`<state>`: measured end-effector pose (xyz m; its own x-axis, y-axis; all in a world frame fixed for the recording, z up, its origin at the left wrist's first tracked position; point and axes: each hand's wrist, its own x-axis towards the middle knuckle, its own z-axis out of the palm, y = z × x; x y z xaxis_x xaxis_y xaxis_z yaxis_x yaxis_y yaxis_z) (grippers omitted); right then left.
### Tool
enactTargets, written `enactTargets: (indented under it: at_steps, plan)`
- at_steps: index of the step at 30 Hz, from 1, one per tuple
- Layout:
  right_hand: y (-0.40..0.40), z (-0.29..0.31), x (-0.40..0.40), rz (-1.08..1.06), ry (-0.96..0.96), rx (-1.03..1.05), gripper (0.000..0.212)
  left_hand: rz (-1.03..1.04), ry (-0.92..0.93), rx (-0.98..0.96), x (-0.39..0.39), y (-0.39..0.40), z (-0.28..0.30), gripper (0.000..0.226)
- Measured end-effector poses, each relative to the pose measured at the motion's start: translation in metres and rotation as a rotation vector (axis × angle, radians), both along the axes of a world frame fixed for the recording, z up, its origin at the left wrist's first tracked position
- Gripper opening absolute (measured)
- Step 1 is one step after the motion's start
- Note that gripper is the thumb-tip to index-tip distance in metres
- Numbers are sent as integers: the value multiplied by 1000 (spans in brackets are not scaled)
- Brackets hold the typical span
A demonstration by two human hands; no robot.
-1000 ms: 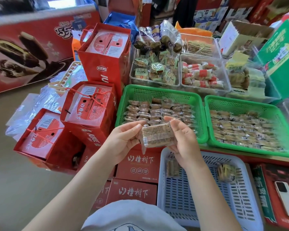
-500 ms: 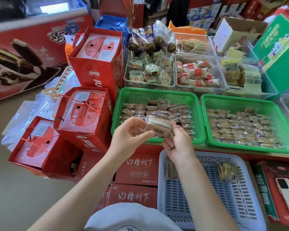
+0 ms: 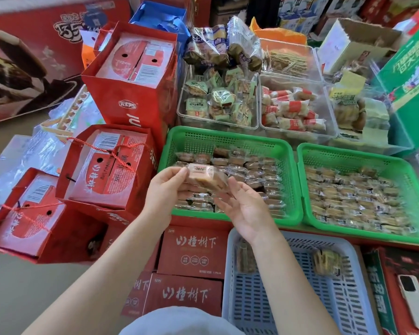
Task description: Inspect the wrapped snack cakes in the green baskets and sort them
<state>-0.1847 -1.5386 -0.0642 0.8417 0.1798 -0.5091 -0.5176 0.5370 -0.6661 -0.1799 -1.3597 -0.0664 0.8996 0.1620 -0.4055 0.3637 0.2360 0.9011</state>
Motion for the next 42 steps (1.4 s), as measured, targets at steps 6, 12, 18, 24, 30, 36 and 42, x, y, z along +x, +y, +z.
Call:
enactTargets:
  at_steps: [6,12,18,24,30,36,42]
  plan:
    - [13,-26,52,-117,42,-236,15,-122,-69,792,41,12,-65,27]
    - [37,-62,140,-85,8,-572,22,-589,-2,1405,58,28,-136,76]
    - [73,-109,211,79,-127,-988,27,-527,-58,1450,60,31,-147,83]
    - [97,-148,235,364,-165,-1290,32,-534,-45,1455,59,30,-151,86]
    - [99,-162,237,423,-167,-1419,26,-527,-57,1504,59,30,-156,87]
    - [99,-153,225,570,-221,-1523,31,-564,-34,1527,59,31,-155,88]
    - [81,-113,170,405,-348,-1385,40,-620,21,1515,61,29,-139,81]
